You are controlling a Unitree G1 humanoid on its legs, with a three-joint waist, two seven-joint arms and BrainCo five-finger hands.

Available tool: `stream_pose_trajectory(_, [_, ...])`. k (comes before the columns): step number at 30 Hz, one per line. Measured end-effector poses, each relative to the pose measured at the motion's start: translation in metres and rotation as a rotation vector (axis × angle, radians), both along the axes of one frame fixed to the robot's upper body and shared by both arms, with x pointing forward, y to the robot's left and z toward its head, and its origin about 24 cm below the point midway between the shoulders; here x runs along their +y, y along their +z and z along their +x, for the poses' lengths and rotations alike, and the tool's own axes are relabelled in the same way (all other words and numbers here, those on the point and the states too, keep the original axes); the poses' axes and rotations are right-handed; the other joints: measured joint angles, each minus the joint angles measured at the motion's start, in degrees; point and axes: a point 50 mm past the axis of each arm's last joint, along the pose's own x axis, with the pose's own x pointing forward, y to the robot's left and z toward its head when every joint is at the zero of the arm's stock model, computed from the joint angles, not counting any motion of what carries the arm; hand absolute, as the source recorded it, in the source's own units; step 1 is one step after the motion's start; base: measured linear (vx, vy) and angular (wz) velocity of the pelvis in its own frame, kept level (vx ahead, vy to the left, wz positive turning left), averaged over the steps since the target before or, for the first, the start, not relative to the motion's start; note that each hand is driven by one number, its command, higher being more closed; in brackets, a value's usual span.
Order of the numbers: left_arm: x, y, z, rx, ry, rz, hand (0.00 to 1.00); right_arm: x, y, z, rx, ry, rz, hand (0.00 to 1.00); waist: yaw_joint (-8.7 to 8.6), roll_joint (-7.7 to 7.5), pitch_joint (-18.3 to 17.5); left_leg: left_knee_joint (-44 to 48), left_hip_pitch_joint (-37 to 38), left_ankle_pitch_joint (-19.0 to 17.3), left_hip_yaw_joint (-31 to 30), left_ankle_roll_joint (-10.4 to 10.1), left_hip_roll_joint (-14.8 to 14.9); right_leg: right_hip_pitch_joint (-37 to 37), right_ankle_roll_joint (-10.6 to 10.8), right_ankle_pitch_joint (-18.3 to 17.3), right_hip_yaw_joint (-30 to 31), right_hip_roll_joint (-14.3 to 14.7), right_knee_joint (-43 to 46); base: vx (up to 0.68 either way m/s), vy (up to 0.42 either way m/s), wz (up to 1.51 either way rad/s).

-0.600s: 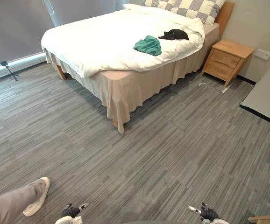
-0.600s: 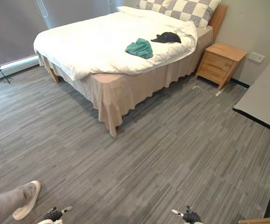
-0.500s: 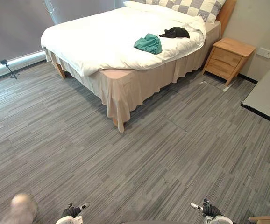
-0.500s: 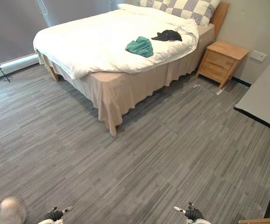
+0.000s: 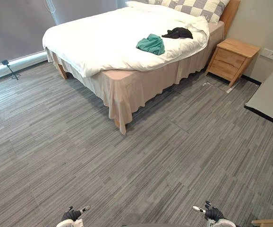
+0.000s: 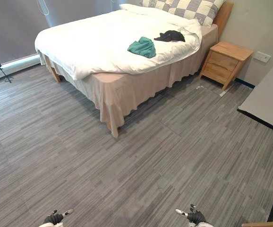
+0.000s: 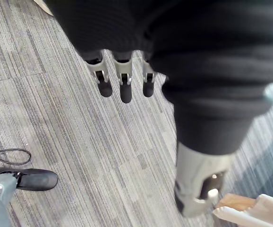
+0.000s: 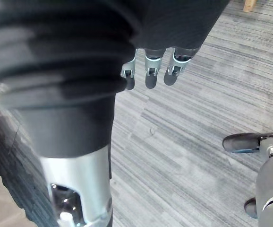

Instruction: Tidy the bed and pick cloth on bed and put in laundry

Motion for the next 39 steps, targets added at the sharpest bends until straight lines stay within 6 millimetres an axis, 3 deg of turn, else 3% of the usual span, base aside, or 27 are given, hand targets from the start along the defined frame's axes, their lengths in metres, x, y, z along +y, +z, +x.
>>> stream_pose_trajectory(15, [-0.003, -0.001, -0.002, -0.004, -0.016, -0.005, 0.00, 0.001, 0.000, 0.002, -0.006, 0.007, 0.002, 0.00, 0.04, -0.02, 0.4, -0.6, 0.9, -0.4, 1.8, 0.6, -0.4, -0.9, -0.4, -0.8, 1.3, -0.3, 1.7, 0.00, -0.007, -0.05])
stream_pose_trajectory(17, [-0.004, 0.002, 0.012, -0.032, -0.042, -0.001, 0.00, 0.002, 0.003, 0.012, -0.031, 0.020, 0.003, 0.00, 0.01, -0.82, 2.9, 6.2, -2.5, -3.7, 2.1, 1.8, -0.6, -5.6, 0.2, -5.7, 1.4, -2.1, 12.2, -0.08, -0.006, -0.05])
stream_pose_trajectory(18, [-0.007, 0.004, 0.024, -0.049, -0.084, 0.000, 0.00, 0.003, 0.004, 0.018, -0.045, 0.028, 0.002, 0.00, 0.10, -1.22, 5.0, 12.3, -5.1, -7.5, 2.3, 3.0, -0.6, -9.9, 2.6, -8.7, 0.9, -3.9, 21.8, -0.11, 0.002, -0.08])
stream_pose_trajectory(20, [-0.010, 0.004, 0.027, -0.047, -0.118, -0.004, 0.00, 0.007, 0.004, 0.021, -0.043, 0.044, -0.002, 0.00, 0.23, -1.62, 6.6, 16.2, -5.9, -10.7, 3.0, 3.5, -0.6, -16.1, 3.6, -9.0, -0.2, -6.3, 35.6, -0.04, 0.028, -0.16])
stream_pose_trajectory(22, [-0.008, 0.002, 0.022, -0.029, -0.117, -0.001, 0.00, 0.014, 0.001, 0.019, -0.032, 0.053, 0.010, 0.00, 0.18, -1.78, 7.7, 18.3, -4.3, -12.1, 3.6, 4.2, -0.5, -21.2, 1.9, -8.6, -1.5, -9.2, 48.2, 0.10, 0.010, -0.17])
stream_pose_trajectory(23, [-0.005, 0.002, 0.017, -0.016, -0.112, 0.004, 0.00, 0.018, -0.002, 0.014, -0.004, 0.068, 0.014, 0.00, 0.15, -2.17, 8.6, 18.7, -1.7, -12.7, 4.2, 3.7, 0.0, -22.8, 2.5, -10.5, -1.9, -10.4, 53.1, 0.17, -0.014, -0.22])
stream_pose_trajectory(26, [0.000, 0.005, 0.023, -0.031, -0.121, 0.015, 0.00, 0.019, -0.005, 0.008, 0.027, 0.069, 0.025, 0.00, -0.87, -1.51, 8.9, 18.8, 0.0, -14.4, 3.6, 2.7, 2.9, -24.0, 3.1, -11.6, -2.4, -8.1, 45.9, 0.24, -0.120, 0.01])
stream_pose_trajectory(27, [0.004, 0.009, 0.034, -0.057, -0.137, 0.018, 0.00, 0.020, -0.006, 0.007, 0.038, 0.066, 0.034, 0.00, -1.52, -0.95, 9.4, 18.6, 0.2, -15.0, 2.8, 1.4, 5.2, -24.5, 3.0, -9.5, -3.8, -6.3, 35.4, 0.32, -0.235, 0.21])
stream_pose_trajectory(29, [0.009, 0.016, 0.050, -0.100, -0.157, 0.027, 0.00, 0.020, -0.009, -0.001, 0.069, 0.044, 0.053, 0.00, -2.21, -2.12, 10.3, 15.9, 2.3, -15.4, 2.4, -1.1, 6.4, -24.2, 3.5, 1.4, -2.5, -5.2, 12.2, 0.41, -0.301, 0.20])
stream_pose_trajectory(30, [0.011, 0.018, 0.054, -0.111, -0.160, 0.032, 0.00, 0.019, -0.009, -0.004, 0.081, 0.026, 0.062, 0.00, -2.61, -2.87, 11.2, 15.6, 3.8, -16.4, 2.1, -2.8, 6.8, -24.1, 4.2, 7.5, -1.3, -5.8, 8.3, 0.40, -0.316, 0.06])
stream_pose_trajectory(31, [0.009, 0.018, 0.055, -0.113, -0.161, 0.029, 0.00, 0.018, -0.010, -0.006, 0.088, 0.012, 0.065, 0.00, -2.68, -2.74, 11.5, 15.3, 4.5, -17.1, 2.2, -3.6, 7.6, -23.8, 3.3, 10.4, -1.7, -5.2, 9.3, 0.41, -0.343, 0.01])
stream_pose_trajectory(32, [0.005, 0.017, 0.056, -0.121, -0.164, 0.018, 0.00, 0.015, -0.009, -0.008, 0.083, -0.025, 0.067, 0.00, -2.94, -1.49, 12.2, 14.0, 6.5, -17.8, 2.4, -3.2, 9.2, -25.4, 1.5, 8.8, -1.9, -3.7, 15.2, 0.32, -0.260, -0.02])
stream_pose_trajectory(33, [0.004, 0.018, 0.060, -0.136, -0.167, 0.020, 0.00, 0.014, -0.010, -0.010, 0.082, -0.052, 0.071, 0.00, -3.10, -1.02, 12.5, 13.8, 7.4, -17.4, 2.5, -2.8, 9.6, -27.7, 0.4, 4.6, -1.8, -3.3, 21.4, 0.49, -0.368, -0.10])
stream_pose_trajectory(34, [0.003, 0.018, 0.059, -0.141, -0.157, 0.015, 0.00, 0.014, -0.012, -0.018, 0.108, -0.083, 0.081, 0.00, -3.13, -0.64, 12.5, 16.2, 8.8, -15.6, 2.1, -4.5, 10.6, -29.2, -3.2, -1.0, -2.0, -3.2, 29.3, 0.41, -0.302, -0.13])
stream_pose_trajectory(35, [0.000, 0.016, 0.056, -0.135, -0.150, 0.007, 0.00, 0.013, -0.012, -0.022, 0.123, -0.089, 0.081, 0.00, -3.18, 0.06, 12.1, 18.2, 8.6, -15.0, 1.7, -4.5, 11.4, -28.8, -3.7, -2.6, -2.3, -2.7, 30.4, 0.50, -0.373, -0.15])
stream_pose_trajectory(36, [-0.006, 0.012, 0.051, -0.125, -0.147, -0.013, 0.00, 0.010, -0.013, -0.031, 0.149, -0.111, 0.085, 0.00, -3.26, 1.79, 10.7, 22.7, 7.0, -13.8, 0.7, -4.0, 13.0, -27.6, -4.0, -4.5, -3.5, -1.6, 30.3, 0.44, -0.292, -0.02])
stream_pose_trajectory(38, [-0.013, 0.008, 0.046, -0.126, -0.143, -0.032, 0.00, 0.011, -0.015, -0.042, 0.198, -0.068, 0.092, 0.00, -3.35, 3.22, 9.6, 36.9, 0.7, -6.2, 0.5, -3.5, 16.2, -23.1, -4.8, -6.1, -4.3, 0.4, 26.5, 0.41, -0.240, 0.11])
stream_pose_trajectory(39, [-0.016, 0.008, 0.044, -0.128, -0.141, -0.037, 0.00, 0.011, -0.016, -0.044, 0.206, -0.050, 0.090, 0.00, -3.42, 3.69, 9.5, 43.4, -2.5, -4.4, -0.3, -3.4, 17.3, -20.9, -5.1, -6.3, -4.4, 1.3, 24.2, 0.45, -0.189, 0.20])
